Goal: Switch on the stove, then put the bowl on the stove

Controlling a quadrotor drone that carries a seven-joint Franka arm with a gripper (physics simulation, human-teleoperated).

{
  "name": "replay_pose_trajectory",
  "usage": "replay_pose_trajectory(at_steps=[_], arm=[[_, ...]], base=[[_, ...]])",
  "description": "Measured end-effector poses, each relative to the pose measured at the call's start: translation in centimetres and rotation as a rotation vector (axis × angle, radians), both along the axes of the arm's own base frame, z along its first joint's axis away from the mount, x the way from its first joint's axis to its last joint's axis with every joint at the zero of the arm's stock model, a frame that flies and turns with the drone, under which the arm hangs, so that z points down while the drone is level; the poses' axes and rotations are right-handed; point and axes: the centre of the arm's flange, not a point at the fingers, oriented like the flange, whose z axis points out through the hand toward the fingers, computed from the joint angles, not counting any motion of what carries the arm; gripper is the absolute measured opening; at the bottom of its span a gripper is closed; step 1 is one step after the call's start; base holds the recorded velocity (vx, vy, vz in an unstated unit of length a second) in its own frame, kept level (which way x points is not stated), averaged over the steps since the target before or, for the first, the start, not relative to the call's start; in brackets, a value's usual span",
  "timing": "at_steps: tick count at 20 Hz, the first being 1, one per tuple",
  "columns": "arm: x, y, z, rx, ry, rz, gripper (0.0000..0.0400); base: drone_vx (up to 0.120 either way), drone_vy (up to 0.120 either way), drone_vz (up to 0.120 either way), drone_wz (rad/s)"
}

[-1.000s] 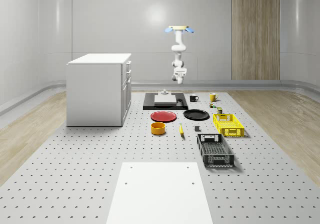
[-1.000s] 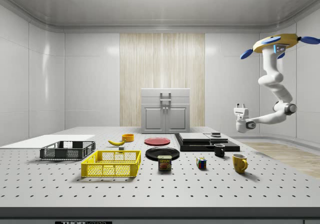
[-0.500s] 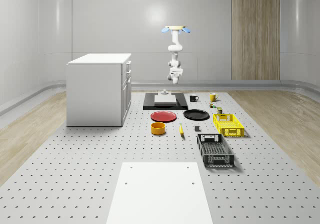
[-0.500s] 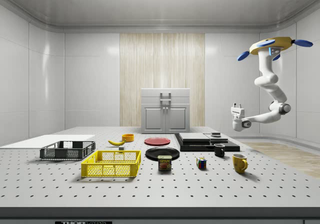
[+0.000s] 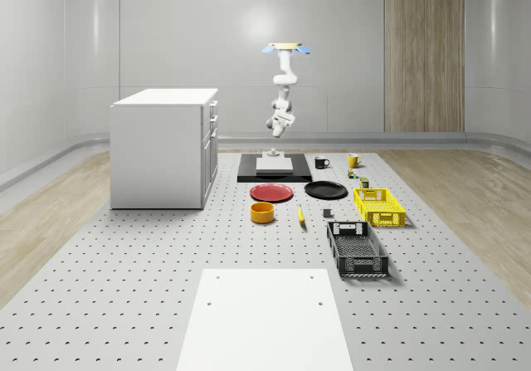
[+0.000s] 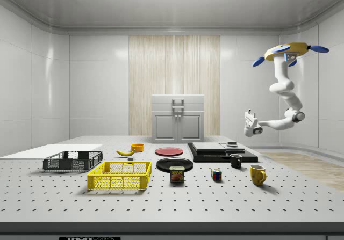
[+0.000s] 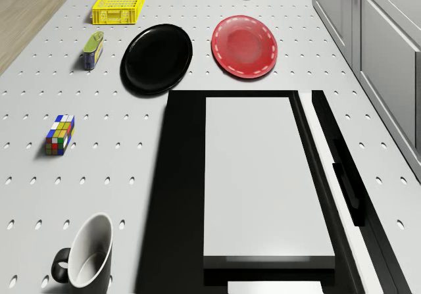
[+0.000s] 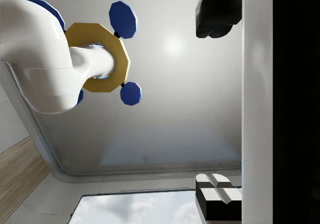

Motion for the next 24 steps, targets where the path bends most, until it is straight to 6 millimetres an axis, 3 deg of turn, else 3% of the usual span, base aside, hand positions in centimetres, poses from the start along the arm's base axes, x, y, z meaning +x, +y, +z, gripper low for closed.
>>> replay_pose_trajectory(at_steps=[4,8,12,15,19,24], arm=[[0.1,3.2,-2.8,-0.431,-0.001,-0.014,0.04],[0.3,5.1,-8.8,-1.07,-0.001,-0.036,0.04],[0.5,3.1,-14.8,-1.724,0.0,-0.06,0.04],[0.5,0.5,-17.2,-2.081,0.002,-0.072,0.04],[0.6,-2.0,-18.4,-2.365,0.003,-0.077,0.04],[0.6,-3.6,-18.7,-2.531,0.004,-0.078,0.04]], base=[[0.0,-0.12,-0.06,0.0],[0.0,-0.04,-0.12,0.0],[0.0,0.0,-0.12,0.0],[0.0,-0.107,-0.12,0.0],[0.09,-0.06,-0.12,0.0],[0.12,0.0,-0.12,0.0]])
